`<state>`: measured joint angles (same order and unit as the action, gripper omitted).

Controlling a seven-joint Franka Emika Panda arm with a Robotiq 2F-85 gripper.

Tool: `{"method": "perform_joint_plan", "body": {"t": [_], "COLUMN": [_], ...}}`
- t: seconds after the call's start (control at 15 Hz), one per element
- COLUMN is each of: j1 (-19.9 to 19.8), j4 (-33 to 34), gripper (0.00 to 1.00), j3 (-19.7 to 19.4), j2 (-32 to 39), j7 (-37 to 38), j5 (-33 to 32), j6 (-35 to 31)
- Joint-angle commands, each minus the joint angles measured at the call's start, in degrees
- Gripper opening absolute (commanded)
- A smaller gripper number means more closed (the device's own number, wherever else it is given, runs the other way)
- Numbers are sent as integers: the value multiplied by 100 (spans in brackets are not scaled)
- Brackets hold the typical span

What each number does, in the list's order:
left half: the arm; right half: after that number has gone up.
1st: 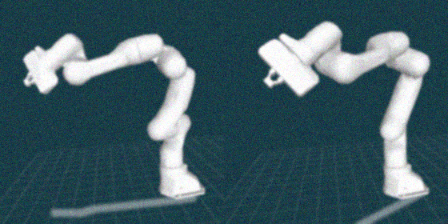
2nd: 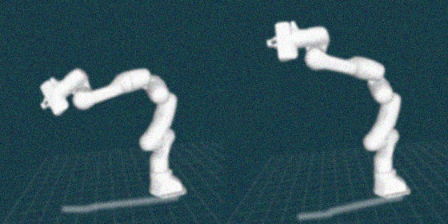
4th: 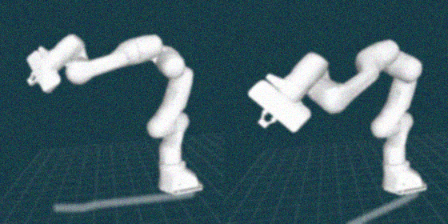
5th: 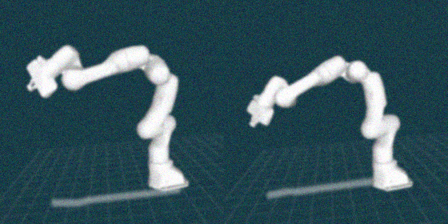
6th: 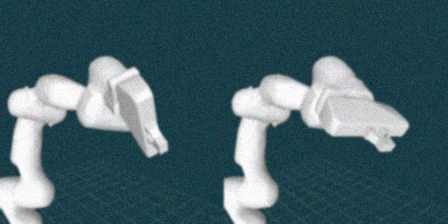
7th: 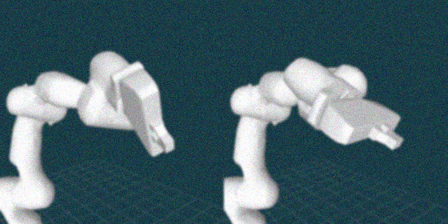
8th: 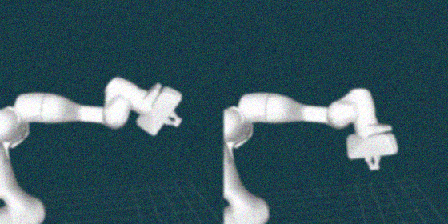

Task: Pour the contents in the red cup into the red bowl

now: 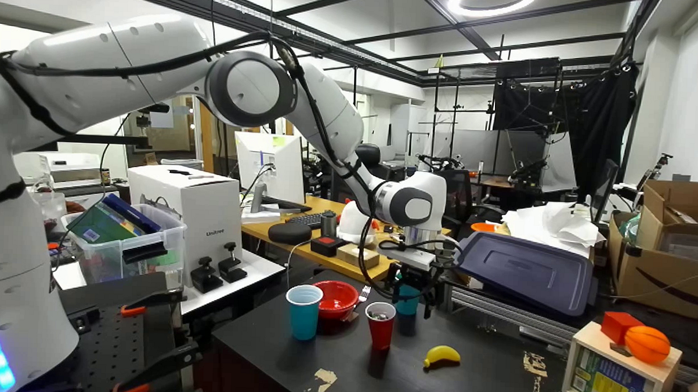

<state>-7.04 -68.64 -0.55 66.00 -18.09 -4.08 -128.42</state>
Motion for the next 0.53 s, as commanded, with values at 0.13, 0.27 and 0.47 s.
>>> {"method": "perform_joint_plan", "body": {"t": [0.13,0.27,0.47], "j1": [-124,-174,-211], "j4": [640,745,885], "gripper": [100,100,100], "j3": [199,304,406], "j2": [450,531,589], "j7": [-185,-189,-215], "j5": [87,179,240], "j6": [395,453,496]}}
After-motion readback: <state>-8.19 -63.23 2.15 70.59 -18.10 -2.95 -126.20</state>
